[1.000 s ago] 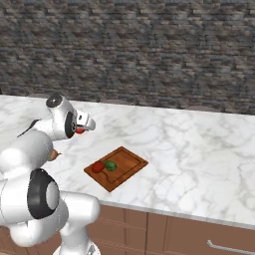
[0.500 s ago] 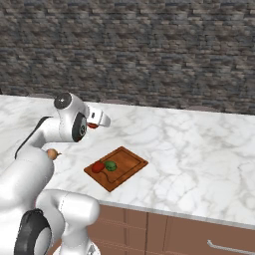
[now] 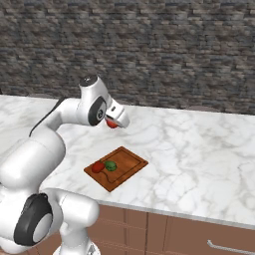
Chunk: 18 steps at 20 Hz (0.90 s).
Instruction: Place the avocado, onion, tomato, and bell pepper on the cutting board.
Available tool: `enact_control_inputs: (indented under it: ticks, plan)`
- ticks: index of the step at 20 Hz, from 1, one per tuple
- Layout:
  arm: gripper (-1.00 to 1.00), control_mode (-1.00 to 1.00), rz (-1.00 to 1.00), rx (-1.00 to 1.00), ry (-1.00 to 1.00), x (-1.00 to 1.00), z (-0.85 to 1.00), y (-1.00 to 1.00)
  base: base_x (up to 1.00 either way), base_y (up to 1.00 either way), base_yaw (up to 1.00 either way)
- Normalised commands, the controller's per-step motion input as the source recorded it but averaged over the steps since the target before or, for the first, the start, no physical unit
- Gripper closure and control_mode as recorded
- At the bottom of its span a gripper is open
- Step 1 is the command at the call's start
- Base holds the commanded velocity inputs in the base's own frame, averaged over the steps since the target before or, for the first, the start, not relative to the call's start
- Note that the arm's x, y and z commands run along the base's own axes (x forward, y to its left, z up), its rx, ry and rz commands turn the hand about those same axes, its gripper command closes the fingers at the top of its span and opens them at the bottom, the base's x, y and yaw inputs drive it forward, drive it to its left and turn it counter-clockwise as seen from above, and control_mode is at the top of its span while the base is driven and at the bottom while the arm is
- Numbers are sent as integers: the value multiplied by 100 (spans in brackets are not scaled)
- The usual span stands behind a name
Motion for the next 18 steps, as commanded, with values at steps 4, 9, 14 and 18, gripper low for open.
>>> enact_control_inputs:
  ticks: [4,9,14,18]
  plan:
    - [100,-100,-5,18,12,-32,-17,-22,0,0,0]
    - [100,-100,0,1,1,-22,-34,0,0,0,0]
    - [100,-100,0,0,0,-3,-39,0,0,0,0]
    - [100,-100,0,0,3,0,-51,0,0,0,0]
